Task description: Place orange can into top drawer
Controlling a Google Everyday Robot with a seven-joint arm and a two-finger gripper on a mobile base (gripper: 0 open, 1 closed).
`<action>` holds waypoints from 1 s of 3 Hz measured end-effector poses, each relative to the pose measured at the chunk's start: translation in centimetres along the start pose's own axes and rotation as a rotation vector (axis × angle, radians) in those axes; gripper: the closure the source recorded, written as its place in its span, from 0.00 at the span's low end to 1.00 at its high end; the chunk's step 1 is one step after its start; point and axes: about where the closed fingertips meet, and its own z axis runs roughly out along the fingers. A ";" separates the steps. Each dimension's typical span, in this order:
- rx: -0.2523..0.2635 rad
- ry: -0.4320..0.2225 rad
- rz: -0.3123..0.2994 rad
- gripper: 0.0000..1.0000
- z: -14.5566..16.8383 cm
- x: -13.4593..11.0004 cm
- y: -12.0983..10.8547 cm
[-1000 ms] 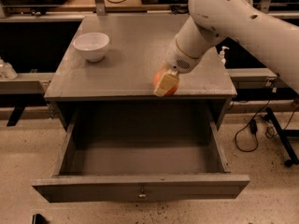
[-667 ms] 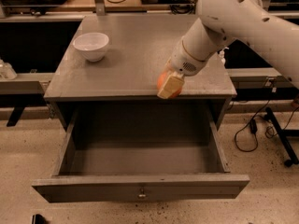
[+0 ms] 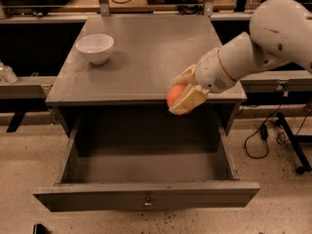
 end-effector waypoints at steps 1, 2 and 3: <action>-0.009 -0.117 -0.076 1.00 0.2 -3.0 3.9; -0.011 -0.111 -0.074 1.00 0.2 -3.0 3.7; -0.011 -0.111 -0.074 1.00 0.2 -3.0 3.7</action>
Offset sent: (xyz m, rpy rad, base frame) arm -0.0306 0.0238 0.0115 0.0860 -0.0487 0.0641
